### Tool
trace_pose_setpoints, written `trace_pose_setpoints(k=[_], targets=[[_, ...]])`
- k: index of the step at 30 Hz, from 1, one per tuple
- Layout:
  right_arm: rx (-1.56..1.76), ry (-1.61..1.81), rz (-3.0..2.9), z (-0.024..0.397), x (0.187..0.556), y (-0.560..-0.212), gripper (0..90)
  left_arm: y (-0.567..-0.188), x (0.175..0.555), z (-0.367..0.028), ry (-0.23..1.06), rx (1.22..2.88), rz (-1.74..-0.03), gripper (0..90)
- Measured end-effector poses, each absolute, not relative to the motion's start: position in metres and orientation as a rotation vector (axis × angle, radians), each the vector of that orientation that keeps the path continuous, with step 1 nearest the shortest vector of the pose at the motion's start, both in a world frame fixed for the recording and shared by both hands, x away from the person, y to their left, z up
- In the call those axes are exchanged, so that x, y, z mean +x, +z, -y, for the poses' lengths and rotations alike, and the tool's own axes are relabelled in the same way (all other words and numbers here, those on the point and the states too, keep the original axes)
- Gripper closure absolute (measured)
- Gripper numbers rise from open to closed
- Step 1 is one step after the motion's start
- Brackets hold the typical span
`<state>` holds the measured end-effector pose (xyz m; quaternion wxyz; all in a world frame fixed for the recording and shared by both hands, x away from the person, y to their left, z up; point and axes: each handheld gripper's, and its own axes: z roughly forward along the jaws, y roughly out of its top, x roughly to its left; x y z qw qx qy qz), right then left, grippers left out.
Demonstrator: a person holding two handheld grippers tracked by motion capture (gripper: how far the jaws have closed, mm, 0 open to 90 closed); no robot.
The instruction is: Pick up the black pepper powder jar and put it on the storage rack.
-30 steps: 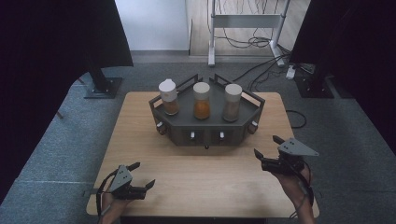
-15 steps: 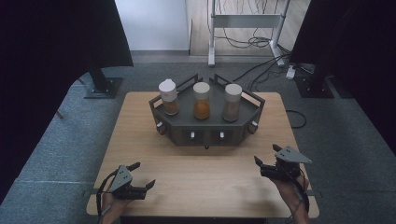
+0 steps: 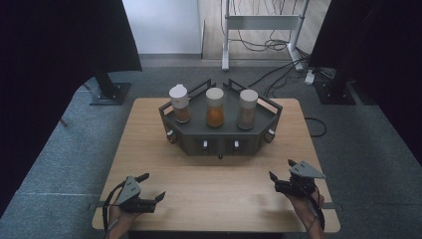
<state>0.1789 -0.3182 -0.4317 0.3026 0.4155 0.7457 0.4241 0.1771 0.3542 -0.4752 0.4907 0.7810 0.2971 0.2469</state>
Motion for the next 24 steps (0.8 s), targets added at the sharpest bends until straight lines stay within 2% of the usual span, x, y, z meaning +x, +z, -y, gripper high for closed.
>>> trace_pose_setpoints(k=[24], targets=[[1.150,1.085,-2.022,0.318,0.189,-0.454,16.1,-0.475,0.177,-0.355,0.601,1.896,-0.721,8.6]])
